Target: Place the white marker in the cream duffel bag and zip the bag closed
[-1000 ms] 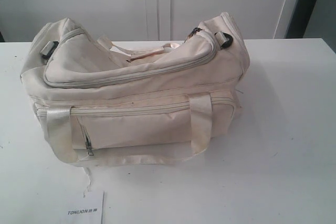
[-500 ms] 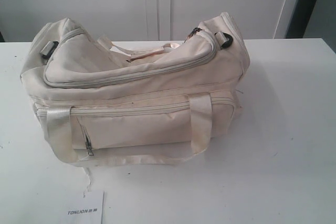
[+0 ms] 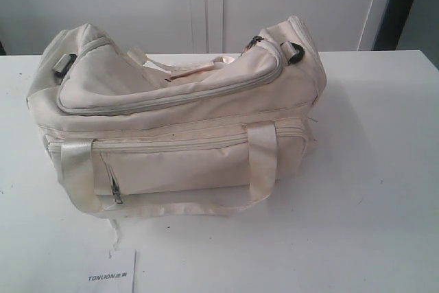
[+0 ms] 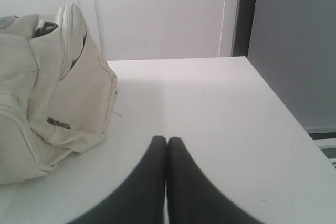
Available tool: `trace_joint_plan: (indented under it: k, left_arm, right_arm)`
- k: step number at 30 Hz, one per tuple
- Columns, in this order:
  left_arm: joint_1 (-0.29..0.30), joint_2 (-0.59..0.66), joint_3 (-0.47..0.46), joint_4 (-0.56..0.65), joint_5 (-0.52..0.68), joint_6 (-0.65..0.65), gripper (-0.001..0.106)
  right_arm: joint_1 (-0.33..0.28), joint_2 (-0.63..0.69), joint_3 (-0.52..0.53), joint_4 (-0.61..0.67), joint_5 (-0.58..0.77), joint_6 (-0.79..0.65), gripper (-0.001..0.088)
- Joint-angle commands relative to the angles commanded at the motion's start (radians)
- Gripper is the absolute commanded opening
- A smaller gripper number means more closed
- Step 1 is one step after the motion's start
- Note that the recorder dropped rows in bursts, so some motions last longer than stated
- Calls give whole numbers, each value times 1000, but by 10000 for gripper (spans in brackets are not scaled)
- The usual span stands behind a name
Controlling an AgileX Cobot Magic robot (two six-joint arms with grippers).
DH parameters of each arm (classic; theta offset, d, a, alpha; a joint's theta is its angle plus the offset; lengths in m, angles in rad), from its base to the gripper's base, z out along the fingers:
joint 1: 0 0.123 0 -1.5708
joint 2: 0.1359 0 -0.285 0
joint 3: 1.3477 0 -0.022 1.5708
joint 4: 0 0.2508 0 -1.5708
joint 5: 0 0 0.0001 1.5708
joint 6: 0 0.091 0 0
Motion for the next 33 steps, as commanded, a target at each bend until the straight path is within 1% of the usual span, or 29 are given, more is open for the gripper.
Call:
trace_joint_plan:
  k: [13, 16, 23, 25, 28, 33]
  left_arm:
    - [0, 0, 0, 0, 0, 0, 0]
    - [0, 0, 0, 0, 0, 0, 0]
    - [0, 0, 0, 0, 0, 0, 0]
    - [0, 0, 0, 0, 0, 0, 0]
    - [0, 0, 0, 0, 0, 0, 0]
    - [0, 0, 0, 0, 0, 0, 0]
  right_arm:
    - [0, 0, 102, -2, -78, 0, 0]
    - [0, 0, 109, 1, -109, 0, 0]
    - [0, 0, 109, -2, -95, 0, 0]
    - [0, 0, 109, -2, -74, 0, 0]
    - [0, 0, 109, -4, -5, 0, 0]
    - [0, 0, 109, -4, -1, 0, 0]
